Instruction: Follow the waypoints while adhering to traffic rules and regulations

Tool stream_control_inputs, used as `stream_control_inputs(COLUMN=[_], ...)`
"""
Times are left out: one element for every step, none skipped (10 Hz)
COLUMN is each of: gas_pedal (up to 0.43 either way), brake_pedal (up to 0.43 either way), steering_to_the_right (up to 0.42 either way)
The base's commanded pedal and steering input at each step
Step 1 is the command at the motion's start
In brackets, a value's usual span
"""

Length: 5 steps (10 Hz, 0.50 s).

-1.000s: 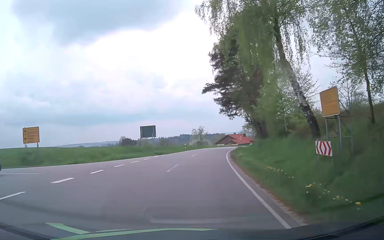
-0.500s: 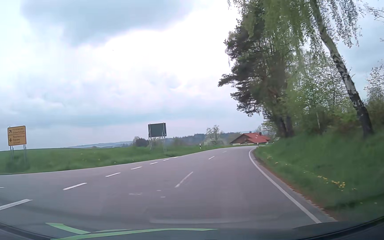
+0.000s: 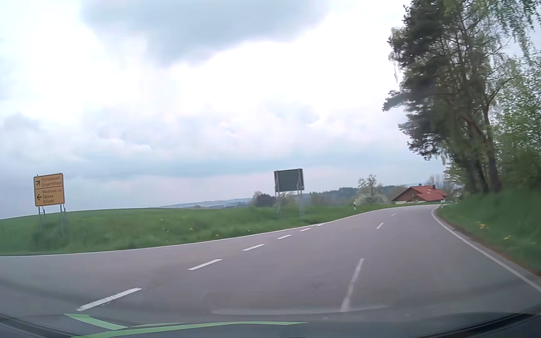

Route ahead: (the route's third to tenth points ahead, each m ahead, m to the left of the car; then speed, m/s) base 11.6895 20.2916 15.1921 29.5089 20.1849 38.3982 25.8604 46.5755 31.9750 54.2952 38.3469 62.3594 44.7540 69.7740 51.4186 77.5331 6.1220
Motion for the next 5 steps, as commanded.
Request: stream_control_inputs(gas_pedal=[0.000,0.000,0.000,0.000,0.000], brake_pedal=[0.232,0.207,0.183,0.128,0.000], steering_to_the_right=[-0.380,-0.404,-0.417,-0.435,-0.454])
